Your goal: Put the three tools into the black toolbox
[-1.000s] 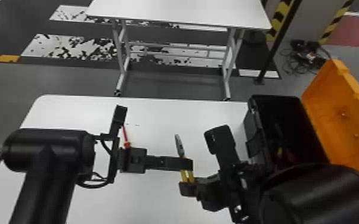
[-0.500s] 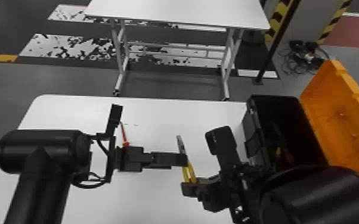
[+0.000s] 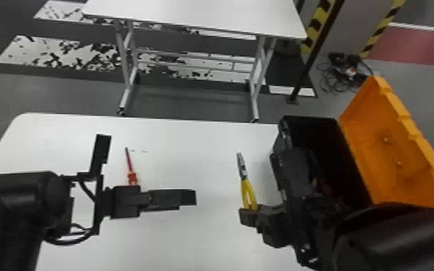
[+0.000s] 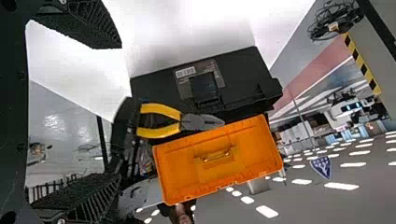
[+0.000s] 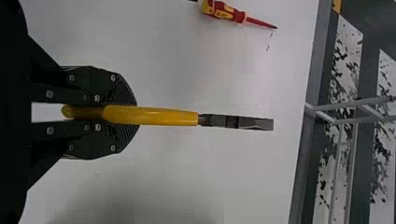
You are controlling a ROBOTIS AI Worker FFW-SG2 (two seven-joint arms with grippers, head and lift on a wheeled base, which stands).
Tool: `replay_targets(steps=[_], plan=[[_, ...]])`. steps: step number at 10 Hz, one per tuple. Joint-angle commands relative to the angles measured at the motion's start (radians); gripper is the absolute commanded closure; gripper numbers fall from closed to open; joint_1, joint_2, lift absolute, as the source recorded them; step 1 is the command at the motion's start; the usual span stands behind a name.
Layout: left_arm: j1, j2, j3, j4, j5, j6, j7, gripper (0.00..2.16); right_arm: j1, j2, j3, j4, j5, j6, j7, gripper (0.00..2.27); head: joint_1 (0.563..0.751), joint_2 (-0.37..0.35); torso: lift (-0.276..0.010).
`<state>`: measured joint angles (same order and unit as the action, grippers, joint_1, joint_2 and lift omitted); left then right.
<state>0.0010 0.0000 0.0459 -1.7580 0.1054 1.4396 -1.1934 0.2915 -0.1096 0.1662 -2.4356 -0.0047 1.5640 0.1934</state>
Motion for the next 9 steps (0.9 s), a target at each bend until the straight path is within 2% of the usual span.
replay_targets(steps=[1, 4, 6, 7, 9], plan=[[0.017, -0.003, 0.015, -0.006, -0.001, -0.007, 0.002, 0.03, 0.032, -0.021, -0.06, -0.069, -0.005, 0.008, -0.019, 2.25, 0.695, -0.185, -0.051], [0.047, -0.003, 0.017, -0.006, -0.009, -0.05, 0.012, 0.03, 0.09, -0.045, -0.182, -0.191, -0.029, 0.008, -0.069, 2.25, 0.695, -0.264, -0.051], [0.06, -0.003, 0.02, -0.014, -0.009, -0.047, 0.02, 0.03, 0.101, -0.088, -0.286, -0.194, -0.08, 0.008, -0.068, 2.25, 0.695, -0.335, -0.051], [0.065, -0.003, 0.022, -0.023, -0.009, -0.044, 0.026, 0.03, 0.101, -0.098, -0.349, -0.194, -0.126, 0.008, -0.063, 2.25, 0.695, -0.35, -0.051], [0.094, 0.006, 0.029, -0.041, -0.009, -0.047, 0.04, 0.03, 0.109, -0.101, -0.409, -0.131, -0.14, -0.077, -0.034, 2.25, 0.695, -0.35, -0.051]])
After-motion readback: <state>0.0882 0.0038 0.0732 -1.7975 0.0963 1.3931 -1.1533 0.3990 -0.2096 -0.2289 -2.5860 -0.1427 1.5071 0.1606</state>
